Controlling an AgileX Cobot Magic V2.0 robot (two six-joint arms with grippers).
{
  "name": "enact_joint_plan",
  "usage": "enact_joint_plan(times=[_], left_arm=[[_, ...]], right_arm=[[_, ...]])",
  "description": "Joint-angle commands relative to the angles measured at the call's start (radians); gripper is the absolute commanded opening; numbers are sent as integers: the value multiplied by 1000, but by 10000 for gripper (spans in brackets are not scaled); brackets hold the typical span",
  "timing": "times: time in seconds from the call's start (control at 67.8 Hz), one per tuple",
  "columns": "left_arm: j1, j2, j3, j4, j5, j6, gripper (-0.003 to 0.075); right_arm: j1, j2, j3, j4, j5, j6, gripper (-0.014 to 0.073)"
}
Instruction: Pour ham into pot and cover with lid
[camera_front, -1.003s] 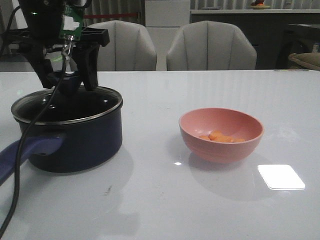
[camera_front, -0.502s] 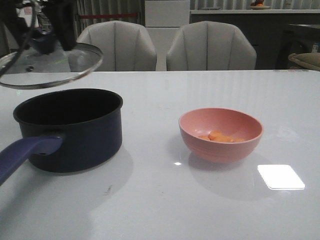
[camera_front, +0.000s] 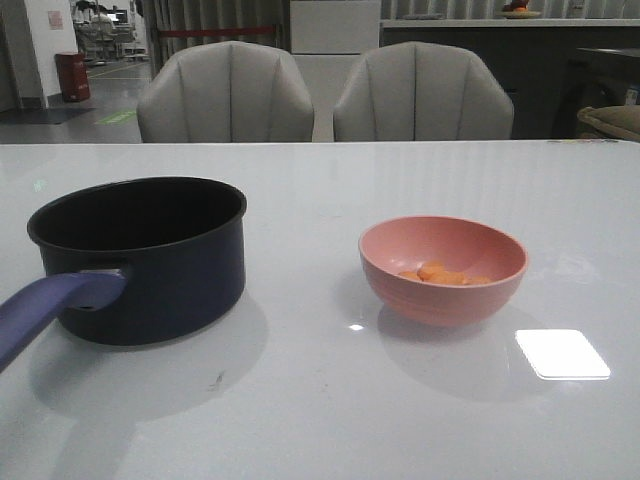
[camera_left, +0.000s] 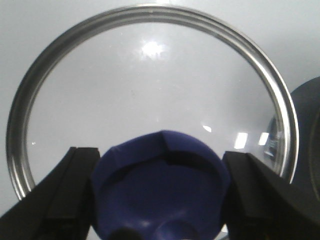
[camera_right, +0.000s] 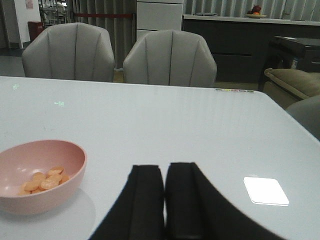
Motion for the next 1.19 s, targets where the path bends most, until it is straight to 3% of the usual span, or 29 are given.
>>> enact_joint_plan(times=[0.0, 0.118, 0.443, 0.59, 0.841, 1.18], left_arm=[[9, -32, 53, -25, -142, 5, 238], [7, 1, 120, -37, -206, 5, 238], [7, 121, 146, -37, -218, 27, 246], [7, 141, 146, -37, -218, 45, 304], [7, 149, 146, -14, -222, 47, 510], [7, 120, 146, -14, -215, 47, 520]], right_arm=[[-7, -21, -5, -15, -85, 0, 186], [-7, -21, -5, -15, -85, 0, 186], [-7, -21, -5, -15, -85, 0, 186], [-7, -21, -5, -15, -85, 0, 186], [-7, -21, -5, -15, -85, 0, 186], [-7, -21, -5, -15, -85, 0, 186]])
